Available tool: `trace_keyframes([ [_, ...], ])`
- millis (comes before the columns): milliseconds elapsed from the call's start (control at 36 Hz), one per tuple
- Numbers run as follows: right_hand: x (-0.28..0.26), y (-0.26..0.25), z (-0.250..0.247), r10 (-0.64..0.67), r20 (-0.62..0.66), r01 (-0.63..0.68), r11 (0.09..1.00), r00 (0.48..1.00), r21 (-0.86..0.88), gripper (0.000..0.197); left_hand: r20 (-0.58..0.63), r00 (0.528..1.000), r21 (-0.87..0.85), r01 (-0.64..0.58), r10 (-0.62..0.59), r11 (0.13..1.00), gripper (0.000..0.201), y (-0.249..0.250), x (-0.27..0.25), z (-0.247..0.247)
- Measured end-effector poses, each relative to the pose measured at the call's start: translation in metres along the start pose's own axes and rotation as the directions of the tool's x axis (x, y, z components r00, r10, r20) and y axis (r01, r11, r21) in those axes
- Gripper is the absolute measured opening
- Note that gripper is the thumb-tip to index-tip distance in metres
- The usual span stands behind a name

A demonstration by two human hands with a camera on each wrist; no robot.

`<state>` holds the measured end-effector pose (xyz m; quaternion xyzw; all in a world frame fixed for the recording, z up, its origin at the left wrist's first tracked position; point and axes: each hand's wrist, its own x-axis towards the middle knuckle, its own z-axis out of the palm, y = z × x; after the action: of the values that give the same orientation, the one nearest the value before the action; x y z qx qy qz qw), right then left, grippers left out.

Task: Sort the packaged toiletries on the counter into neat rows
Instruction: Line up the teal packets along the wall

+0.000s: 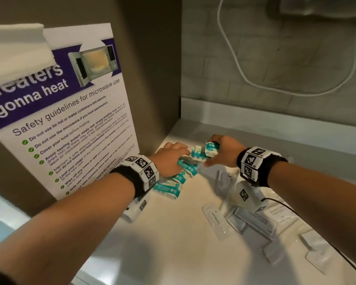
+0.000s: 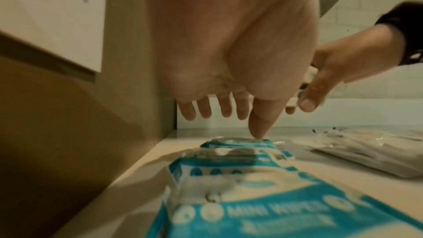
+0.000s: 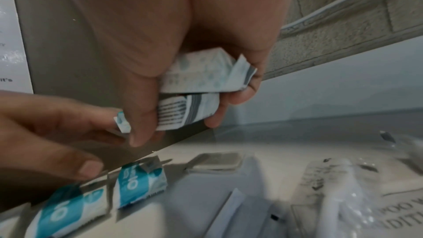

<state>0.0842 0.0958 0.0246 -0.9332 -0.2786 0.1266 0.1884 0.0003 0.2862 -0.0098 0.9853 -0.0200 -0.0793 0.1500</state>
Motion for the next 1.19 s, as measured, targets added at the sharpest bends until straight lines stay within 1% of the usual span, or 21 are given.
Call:
trace_keyframes([
  [28,0.000,0.001,-0.001,-0.007,-0.005,0.007,1.000,1.000,0.007,0.060,0.040,0.999,0.019,0.001,-0.002,1.000,0.057,0.001,0.005,0.000],
  [111,0.001,0.003,-0.001,-0.031,-0.027,0.031,0.999,0.999,0.026,0.057,0.135,0.990,0.060,0.022,-0.030,0.998,0.048,0.002,0.013,-0.002],
  [222,0.002,0.003,0.003,-0.062,-0.039,0.064,0.997,0.997,0.048,0.056,0.133,0.987,0.009,0.092,-0.092,0.996,0.038,0.001,0.011,-0.008],
  [278,0.004,0.002,0.006,-0.081,-0.037,0.083,0.995,0.996,0.056,0.054,0.100,0.988,-0.058,0.120,-0.114,0.991,0.036,0.001,0.011,-0.012],
  [333,0.006,-0.002,0.008,-0.101,-0.038,0.104,0.992,0.994,0.073,0.052,-0.032,0.986,-0.205,0.153,-0.163,0.967,0.039,0.002,0.010,-0.015],
  [389,0.009,-0.007,0.010,-0.121,-0.043,0.125,0.987,0.992,0.098,0.052,-0.148,0.961,-0.433,0.150,-0.234,0.889,0.048,0.004,0.012,-0.016],
  [417,0.011,-0.010,0.011,-0.128,-0.045,0.132,0.985,0.991,0.112,0.051,-0.154,0.954,-0.541,0.137,-0.257,0.830,0.051,0.006,0.014,-0.017],
  [472,0.014,-0.016,0.013,-0.142,-0.049,0.147,0.980,0.989,0.136,0.051,-0.118,0.956,-0.703,0.111,-0.270,0.702,0.046,0.012,0.017,-0.018],
  [500,0.016,-0.018,0.014,-0.148,-0.049,0.154,0.978,0.988,0.140,0.052,-0.112,0.956,-0.742,0.102,-0.272,0.663,0.041,0.014,0.019,-0.019],
  [528,0.017,-0.019,0.014,-0.151,-0.048,0.157,0.978,0.987,0.139,0.054,-0.121,0.952,-0.756,0.095,-0.280,0.648,0.036,0.015,0.021,-0.020],
  [611,0.021,-0.020,0.011,-0.111,-0.054,0.117,0.984,0.992,0.132,0.060,-0.172,0.937,-0.723,0.091,-0.305,0.685,0.022,0.009,0.030,-0.026],
  [722,0.025,-0.014,0.004,0.009,-0.038,-0.003,0.987,0.999,0.159,0.066,-0.189,0.932,-0.588,0.146,-0.311,0.795,0.020,-0.002,0.042,-0.030],
  [778,0.027,-0.009,0.000,0.045,-0.034,-0.039,0.984,0.998,0.174,0.066,-0.157,0.937,-0.543,0.181,-0.311,0.820,0.020,-0.007,0.049,-0.030],
  [861,0.032,-0.003,-0.008,0.060,-0.046,-0.050,0.978,0.997,0.202,0.056,-0.085,0.954,-0.470,0.214,-0.286,0.856,0.023,-0.009,0.057,-0.025],
  [917,0.038,-0.001,-0.013,0.063,-0.043,-0.052,0.973,0.997,0.223,0.054,-0.018,0.963,-0.423,0.237,-0.270,0.874,0.025,-0.011,0.060,-0.019],
  [1000,0.048,0.001,-0.022,0.070,-0.023,-0.062,0.970,0.997,0.233,0.054,0.027,0.965,-0.274,0.257,-0.259,0.927,0.023,-0.017,0.063,-0.009],
  [1055,0.056,0.002,-0.025,0.062,-0.006,-0.059,0.973,0.998,0.222,0.058,-0.022,0.972,-0.170,0.225,-0.232,0.959,0.027,-0.018,0.062,-0.008],
  [1083,0.059,0.002,-0.026,0.057,-0.008,-0.055,0.978,0.998,0.203,0.059,-0.040,0.977,-0.157,0.199,-0.207,0.967,0.031,-0.016,0.060,-0.008],
  [1111,0.062,0.002,-0.026,0.052,-0.011,-0.050,0.984,0.999,0.174,0.057,-0.030,0.984,-0.164,0.166,-0.173,0.972,0.037,-0.013,0.056,-0.009],
  [1166,0.068,0.002,-0.024,0.047,-0.037,-0.042,0.992,0.998,0.117,0.051,0.058,0.992,-0.178,0.119,-0.110,0.977,0.055,-0.005,0.046,-0.012],
  [1194,0.071,0.001,-0.023,0.049,-0.059,-0.043,0.994,0.997,0.104,0.049,0.112,0.989,-0.155,0.111,-0.094,0.982,0.064,-0.001,0.041,-0.011],
])
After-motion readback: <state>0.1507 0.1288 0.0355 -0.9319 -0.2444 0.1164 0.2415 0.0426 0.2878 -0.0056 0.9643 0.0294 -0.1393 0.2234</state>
